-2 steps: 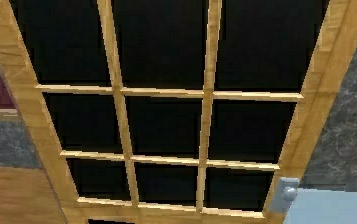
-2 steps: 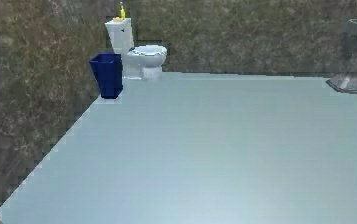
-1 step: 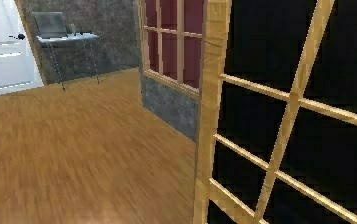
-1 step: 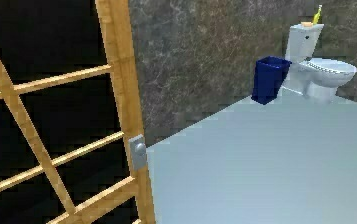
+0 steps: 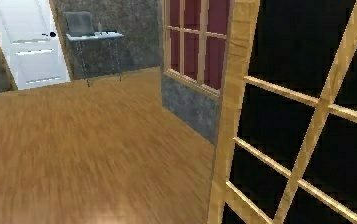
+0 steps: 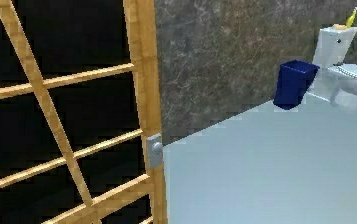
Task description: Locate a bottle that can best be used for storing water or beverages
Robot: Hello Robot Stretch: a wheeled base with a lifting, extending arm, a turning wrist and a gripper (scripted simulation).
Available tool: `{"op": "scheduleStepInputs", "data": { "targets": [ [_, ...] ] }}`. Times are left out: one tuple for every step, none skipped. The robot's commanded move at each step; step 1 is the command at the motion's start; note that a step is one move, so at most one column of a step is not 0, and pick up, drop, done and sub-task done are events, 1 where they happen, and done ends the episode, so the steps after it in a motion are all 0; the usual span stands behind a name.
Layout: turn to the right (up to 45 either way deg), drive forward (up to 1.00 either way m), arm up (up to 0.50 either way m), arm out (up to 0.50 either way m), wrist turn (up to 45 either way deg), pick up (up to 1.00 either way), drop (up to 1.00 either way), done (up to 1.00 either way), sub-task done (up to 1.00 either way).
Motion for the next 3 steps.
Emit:
{"op": "scheduleStepInputs", "data": {
  "targets": [
    [0.0,0.35,0.00,0.00,0.0,0.00,0.00,0.00,0.00],
    [-33.0,0.00,0.00,0.00,0.0,0.00,0.00,0.00,0.00],
    [0.0,0.45,0.00,0.00,0.0,0.00,0.00,0.00,0.00]
  ]
}}
